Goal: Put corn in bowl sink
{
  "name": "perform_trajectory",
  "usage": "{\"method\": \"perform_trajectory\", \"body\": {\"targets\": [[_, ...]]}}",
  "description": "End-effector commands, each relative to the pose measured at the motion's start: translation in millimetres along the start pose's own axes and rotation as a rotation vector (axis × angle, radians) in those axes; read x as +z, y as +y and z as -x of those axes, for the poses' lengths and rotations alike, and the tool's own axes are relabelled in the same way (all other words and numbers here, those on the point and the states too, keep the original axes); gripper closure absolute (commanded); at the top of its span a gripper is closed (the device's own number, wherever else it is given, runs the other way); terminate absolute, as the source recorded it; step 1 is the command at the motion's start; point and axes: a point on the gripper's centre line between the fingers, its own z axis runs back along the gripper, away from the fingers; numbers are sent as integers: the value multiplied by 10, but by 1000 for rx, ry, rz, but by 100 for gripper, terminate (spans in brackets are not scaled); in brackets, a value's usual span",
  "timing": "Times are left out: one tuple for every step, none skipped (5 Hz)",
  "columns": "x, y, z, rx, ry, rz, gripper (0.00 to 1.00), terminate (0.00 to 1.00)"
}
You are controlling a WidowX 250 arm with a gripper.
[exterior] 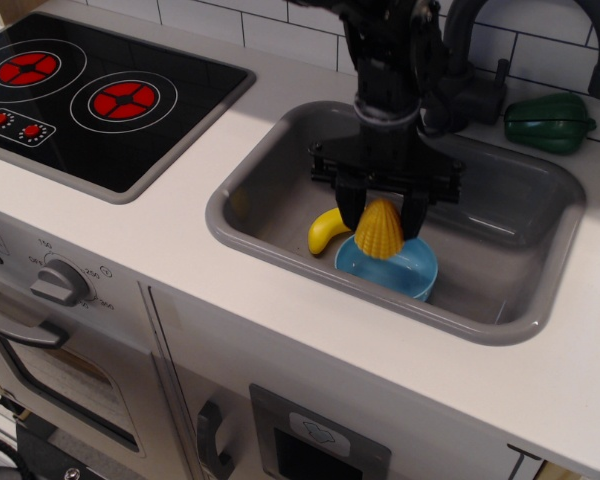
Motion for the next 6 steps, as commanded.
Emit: {"method": "perform_trajectory", "body": {"targets": [[96, -48, -48, -5, -80, -3, 100, 0], [110, -67, -81, 10, -103, 3, 100, 0], [128, -61, -103, 21, -101, 4, 0, 0], [132, -67, -81, 21, -60, 18, 0, 0], [209, -63, -80, 26, -42, 36, 0, 0], [307, -52, -117, 50, -62, 42, 0, 0]]}}
